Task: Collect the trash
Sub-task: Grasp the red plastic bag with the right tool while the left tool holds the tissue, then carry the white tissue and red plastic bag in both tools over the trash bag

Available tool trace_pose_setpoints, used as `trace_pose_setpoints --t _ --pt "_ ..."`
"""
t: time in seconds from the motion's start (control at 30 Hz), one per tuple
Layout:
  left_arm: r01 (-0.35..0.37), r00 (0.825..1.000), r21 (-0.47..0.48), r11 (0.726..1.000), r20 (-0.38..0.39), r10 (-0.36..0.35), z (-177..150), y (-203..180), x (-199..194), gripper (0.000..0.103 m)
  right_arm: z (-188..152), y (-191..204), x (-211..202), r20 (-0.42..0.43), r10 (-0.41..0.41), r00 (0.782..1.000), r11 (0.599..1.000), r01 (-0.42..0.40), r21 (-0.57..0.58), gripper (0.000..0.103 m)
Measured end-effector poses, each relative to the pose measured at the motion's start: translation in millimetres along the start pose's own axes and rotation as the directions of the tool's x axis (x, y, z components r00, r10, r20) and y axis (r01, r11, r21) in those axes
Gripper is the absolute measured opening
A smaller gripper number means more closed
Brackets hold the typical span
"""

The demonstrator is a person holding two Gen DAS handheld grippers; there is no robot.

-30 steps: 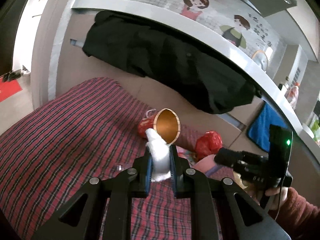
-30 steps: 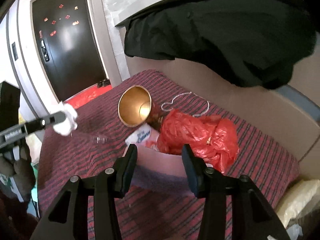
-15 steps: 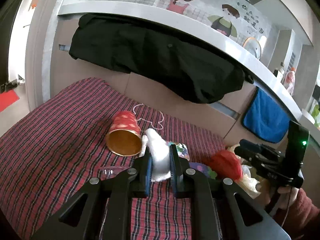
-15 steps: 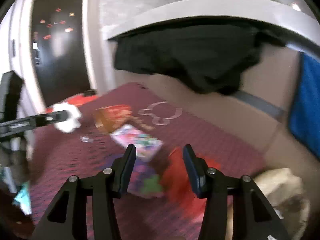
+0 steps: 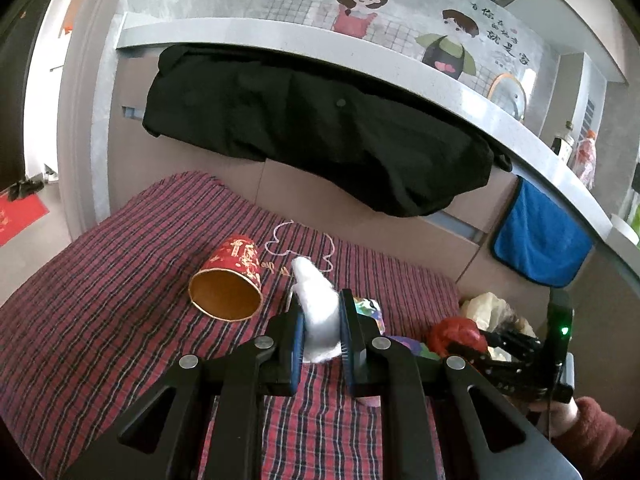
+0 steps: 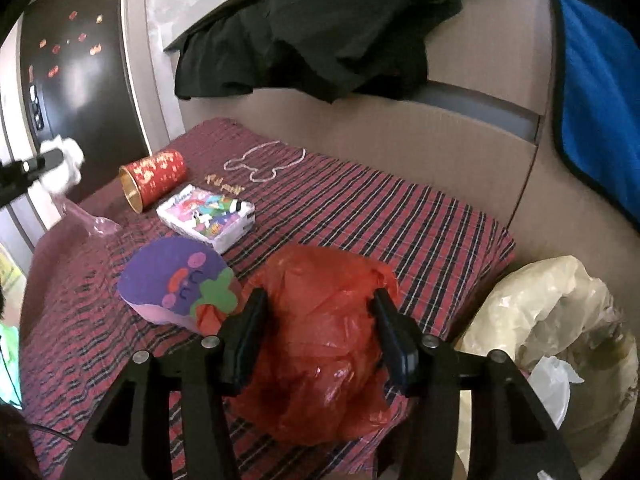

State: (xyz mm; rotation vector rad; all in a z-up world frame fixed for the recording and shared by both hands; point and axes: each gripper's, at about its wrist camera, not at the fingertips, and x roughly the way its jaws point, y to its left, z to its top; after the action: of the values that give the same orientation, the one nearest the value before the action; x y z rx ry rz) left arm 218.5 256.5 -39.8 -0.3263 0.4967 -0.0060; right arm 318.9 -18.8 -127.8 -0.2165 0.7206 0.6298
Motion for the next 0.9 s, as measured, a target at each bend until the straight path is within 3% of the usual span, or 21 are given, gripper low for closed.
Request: trace_pose_setpoints --t 0.07,0.2,0.43,0.73,0.9 --pt "-0.007 1.0 0.007 1.0 -0.003 0.007 -1 -3 0 0.016 0 1 -1 -0.011 -0.01 1.0 1.0 0.01 -0.004 0.048" --pt "-0.052 0.999 0.06 0.997 0.003 0.052 -1 -17 0 0.016 8 5 -12 0.02 -0.001 1.0 1.0 0.0 0.013 0.032" --pt "-0.075 0.997 0.124 0.989 0.038 0.071 6 -48 -9 0.016 32 23 -56 0.168 0.031 0.985 0.999 -0.027 -0.024 0.03" --pt "-0.133 0.989 0.193 0.972 0.087 0.119 8 -98 -7 0.016 46 8 -93 0.233 0.022 0.972 0.998 -0.034 0.048 0.031" --pt "-0.105 0.99 0.207 0.973 0.112 0.083 10 -133 -4 0.016 43 -6 -119 0.275 -0.013 0.961 0.998 -0.002 0.055 0.031"
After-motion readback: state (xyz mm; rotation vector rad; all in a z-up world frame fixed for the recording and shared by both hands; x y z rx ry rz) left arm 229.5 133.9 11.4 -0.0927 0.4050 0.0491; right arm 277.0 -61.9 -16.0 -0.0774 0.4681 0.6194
